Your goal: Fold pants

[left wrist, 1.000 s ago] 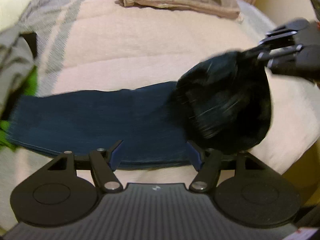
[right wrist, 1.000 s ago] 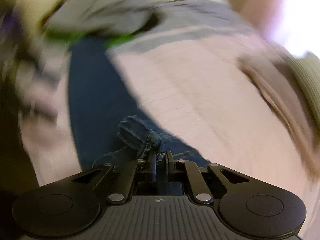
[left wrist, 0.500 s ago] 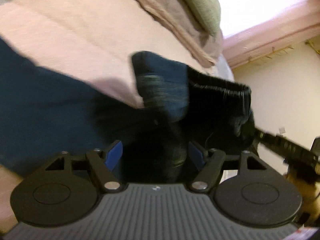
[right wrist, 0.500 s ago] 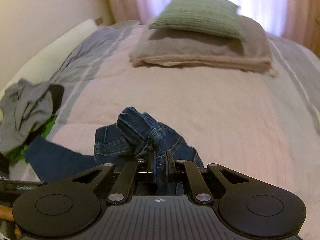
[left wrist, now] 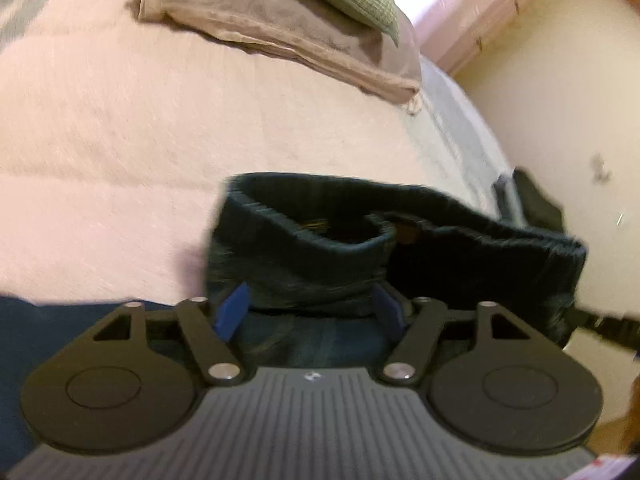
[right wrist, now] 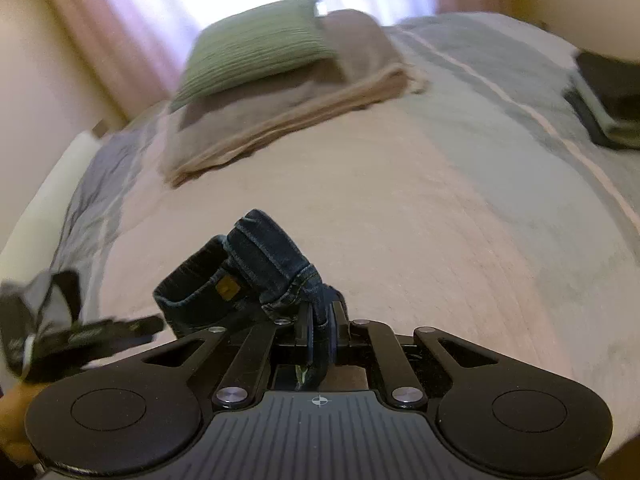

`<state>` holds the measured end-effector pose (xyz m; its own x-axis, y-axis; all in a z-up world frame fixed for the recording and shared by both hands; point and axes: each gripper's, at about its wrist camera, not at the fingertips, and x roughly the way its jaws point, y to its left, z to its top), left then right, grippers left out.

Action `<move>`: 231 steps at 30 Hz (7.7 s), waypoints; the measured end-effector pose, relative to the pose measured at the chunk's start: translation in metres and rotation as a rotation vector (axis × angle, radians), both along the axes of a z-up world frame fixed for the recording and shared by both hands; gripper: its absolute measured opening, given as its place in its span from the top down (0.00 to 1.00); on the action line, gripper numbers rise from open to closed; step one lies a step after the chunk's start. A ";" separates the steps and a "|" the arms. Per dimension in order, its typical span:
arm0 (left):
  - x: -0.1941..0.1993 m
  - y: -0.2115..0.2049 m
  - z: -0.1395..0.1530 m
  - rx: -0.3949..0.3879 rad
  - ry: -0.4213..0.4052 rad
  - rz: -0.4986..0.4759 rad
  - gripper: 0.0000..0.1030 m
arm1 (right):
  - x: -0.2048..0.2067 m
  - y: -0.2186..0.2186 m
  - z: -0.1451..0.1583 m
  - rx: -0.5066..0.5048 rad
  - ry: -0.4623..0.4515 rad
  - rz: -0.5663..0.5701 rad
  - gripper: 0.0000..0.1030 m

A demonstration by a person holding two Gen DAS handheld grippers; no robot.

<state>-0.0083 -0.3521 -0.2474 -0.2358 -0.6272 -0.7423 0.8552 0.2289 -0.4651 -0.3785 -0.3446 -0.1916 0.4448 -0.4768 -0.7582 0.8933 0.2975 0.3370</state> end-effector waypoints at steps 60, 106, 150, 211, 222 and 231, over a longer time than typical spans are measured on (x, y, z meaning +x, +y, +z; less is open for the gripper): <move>-0.068 -0.220 -0.025 -0.052 -0.218 -0.815 0.97 | -0.140 0.024 -0.104 0.082 -0.288 -0.281 0.85; 0.064 -0.025 -0.021 0.314 -0.529 -0.311 0.40 | -0.124 -0.198 -0.071 -0.024 0.094 0.092 0.44; 0.164 -0.074 0.036 0.121 -0.450 0.360 1.00 | -0.210 -0.458 -0.109 -0.024 0.176 0.166 0.97; 0.001 0.175 -0.135 0.223 -1.116 -0.706 0.91 | -0.150 0.031 -0.144 0.117 0.306 0.096 0.49; -0.008 0.235 -0.090 0.154 -0.958 -0.771 0.98 | -0.142 0.089 -0.105 0.077 0.291 -0.019 0.49; 0.013 0.240 -0.059 0.326 -0.810 -0.456 0.90 | -0.165 0.100 -0.065 0.054 0.261 -0.073 0.49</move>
<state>0.0044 -0.1121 -0.3060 0.2520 -0.3380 -0.9068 0.9256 -0.1893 0.3278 -0.5436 -0.2445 -0.2565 0.1970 -0.4559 -0.8679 0.9704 0.2167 0.1064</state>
